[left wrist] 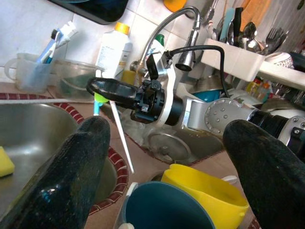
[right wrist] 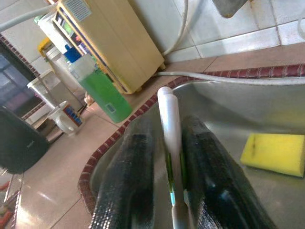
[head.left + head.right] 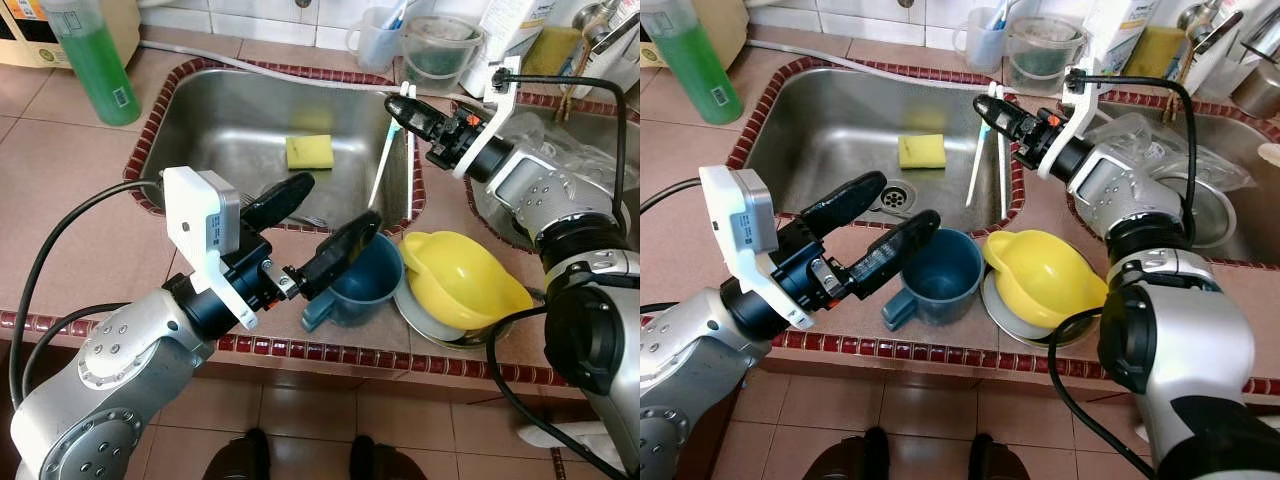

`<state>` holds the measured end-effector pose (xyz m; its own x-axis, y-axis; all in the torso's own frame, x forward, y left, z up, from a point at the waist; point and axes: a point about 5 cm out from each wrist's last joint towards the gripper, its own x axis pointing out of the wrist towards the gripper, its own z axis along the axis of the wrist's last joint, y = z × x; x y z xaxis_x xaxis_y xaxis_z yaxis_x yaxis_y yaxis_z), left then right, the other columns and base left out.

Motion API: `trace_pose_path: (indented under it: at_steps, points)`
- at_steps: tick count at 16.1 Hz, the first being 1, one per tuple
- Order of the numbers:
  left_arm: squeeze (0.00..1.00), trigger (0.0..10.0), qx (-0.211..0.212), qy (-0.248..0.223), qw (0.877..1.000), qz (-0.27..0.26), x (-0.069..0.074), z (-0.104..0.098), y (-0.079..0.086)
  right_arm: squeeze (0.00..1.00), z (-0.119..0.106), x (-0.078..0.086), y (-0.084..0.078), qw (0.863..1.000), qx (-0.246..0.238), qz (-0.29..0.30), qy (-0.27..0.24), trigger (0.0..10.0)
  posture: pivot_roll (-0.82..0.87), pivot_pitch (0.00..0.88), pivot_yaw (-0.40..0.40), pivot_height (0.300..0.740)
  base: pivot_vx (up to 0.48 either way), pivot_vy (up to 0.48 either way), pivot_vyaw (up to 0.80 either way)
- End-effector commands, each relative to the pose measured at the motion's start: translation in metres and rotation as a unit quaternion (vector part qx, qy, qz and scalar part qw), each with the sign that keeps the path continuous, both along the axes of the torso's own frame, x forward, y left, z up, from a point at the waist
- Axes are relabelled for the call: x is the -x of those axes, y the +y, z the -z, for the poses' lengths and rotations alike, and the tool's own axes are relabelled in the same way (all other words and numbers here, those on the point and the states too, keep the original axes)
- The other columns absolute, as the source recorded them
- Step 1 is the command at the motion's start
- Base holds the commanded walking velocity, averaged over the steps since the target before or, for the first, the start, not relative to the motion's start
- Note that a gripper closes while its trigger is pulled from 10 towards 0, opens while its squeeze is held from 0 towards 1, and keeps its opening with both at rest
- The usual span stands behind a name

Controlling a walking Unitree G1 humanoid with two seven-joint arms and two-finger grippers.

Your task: Kitchen organization

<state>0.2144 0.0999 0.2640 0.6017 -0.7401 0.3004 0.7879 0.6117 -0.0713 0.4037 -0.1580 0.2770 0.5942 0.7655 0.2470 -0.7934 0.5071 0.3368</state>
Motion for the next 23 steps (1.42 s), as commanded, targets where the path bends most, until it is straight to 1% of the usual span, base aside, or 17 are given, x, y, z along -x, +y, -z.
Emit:
trace_pose_path:
  at_steps: [1, 2, 4, 7, 8, 13, 14, 15, 16, 17, 18, 19, 20, 21, 22, 23]
  points:
    - [0.0, 10.0, -0.007, -0.011, 1.0, 0.015, 0.008, -0.003, -0.004, 1.0, -0.01, 0.001, -0.003, 1.0, 0.001, -0.012, -0.01, 10.0, 0.06, 0.294, -0.083, 0.74, 0.0, 0.0, 0.0]
    - [0.0, 10.0, -0.006, -0.011, 1.0, 0.015, 0.008, -0.003, -0.004, 1.0, -0.01, 0.002, -0.002, 1.0, -0.003, -0.021, -0.01, 10.0, 0.06, 0.294, -0.082, 0.74, 0.0, 0.0, 0.0]
    - [0.0, 10.0, -0.01, -0.011, 1.0, 0.015, 0.007, -0.002, -0.004, 1.0, -0.013, 0.001, -0.002, 1.0, 0.009, -0.014, -0.018, 10.0, 0.06, 0.289, -0.082, 0.74, 0.0, 0.0, 0.0]
    - [0.0, 10.0, -0.011, -0.013, 1.0, 0.014, 0.006, -0.003, -0.004, 1.0, -0.015, 0.0, -0.003, 1.0, 0.011, -0.012, -0.023, 10.0, 0.06, 0.283, -0.081, 0.74, 0.0, 0.0, 0.0]
    - [0.0, 10.0, -0.01, -0.013, 1.0, 0.014, 0.006, -0.003, -0.004, 1.0, -0.016, 0.0, -0.003, 0.999, 0.018, -0.006, -0.027, 10.0, 0.06, 0.284, -0.081, 0.74, 0.0, 0.0, 0.0]
    - [0.0, 10.0, -0.008, -0.011, 1.0, 0.015, 0.007, -0.003, -0.005, 1.0, -0.019, -0.002, -0.004, 0.999, 0.024, 0.01, -0.033, 10.0, 0.06, 0.284, -0.079, 0.74, 0.0, 0.0, 0.0]
    - [0.0, 10.0, -0.008, -0.011, 1.0, 0.014, 0.006, -0.003, -0.005, 1.0, -0.021, -0.003, -0.006, 0.998, 0.032, 0.03, -0.044, 10.0, 0.06, 0.283, -0.079, 0.74, 0.0, 0.0, 0.0]
    - [0.0, 10.0, -0.009, -0.012, 1.0, 0.013, 0.005, -0.002, -0.004, 0.95, -0.024, -0.003, -0.007, 0.998, 0.032, 0.039, -0.048, 10.0, 0.07, 0.277, -0.078, 0.74, 0.0, 0.0, 0.0]
    - [0.0, 10.0, -0.009, -0.014, 1.0, 0.01, 0.004, -0.003, -0.003, 0.0, -0.033, -0.002, -0.009, 0.997, 0.023, 0.035, -0.064, 10.0, 0.07, 0.271, -0.078, 0.74, 0.0, 0.0, 0.0]
    - [0.0, 10.0, -0.014, -0.017, 1.0, 0.008, 0.002, -0.002, -0.003, 0.0, -0.04, -0.001, -0.009, 0.995, 0.033, 0.03, -0.091, 10.0, 0.07, 0.254, -0.079, 0.74, 0.0, 0.0, 0.0]
    - [0.0, 10.0, -0.015, -0.019, 1.0, 0.007, 0.001, -0.003, -0.002, 0.0, -0.044, 0.0, -0.01, 0.993, 0.041, 0.028, -0.106, 10.0, 0.07, 0.254, -0.079, 0.74, 0.0, 0.0, 0.0]
    - [0.0, 10.0, -0.018, -0.027, 0.999, 0.002, -0.002, -0.004, -0.002, 0.0, -0.051, 0.003, -0.012, 0.991, 0.041, 0.021, -0.125, 10.0, 0.07, 0.237, -0.079, 0.74, 0.0, 0.0, 0.0]
    - [0.0, 10.0, -0.018, -0.03, 0.999, -0.003, -0.003, -0.005, -0.002, 0.0, -0.054, 0.004, -0.012, 0.989, 0.046, 0.015, -0.137, 10.0, 0.07, 0.235, -0.08, 0.74, 0.0, 0.0, 0.0]
    - [0.0, 10.0, -0.025, -0.03, 0.999, -0.009, -0.008, -0.003, 0.0, 0.0, -0.058, 0.007, -0.012, 0.985, 0.059, 0.013, -0.164, 10.0, 0.07, 0.216, -0.079, 0.74, 0.0, 0.0, 0.0]
    - [0.0, 10.0, -0.028, -0.03, 0.999, -0.014, -0.01, -0.002, 0.0, 0.0, -0.059, 0.008, -0.012, 0.982, 0.063, 0.017, -0.176, 10.0, 0.07, 0.214, -0.078, 0.74, 0.0, 0.0, 0.0]
    - [0.0, 10.0, -0.031, -0.023, 0.999, -0.037, -0.017, 0.001, 0.003, 0.0, -0.06, 0.012, -0.011, 0.978, 0.069, 0.013, -0.196, 10.0, 0.07, 0.196, -0.077, 0.74, 0.0, 0.0, 0.0]
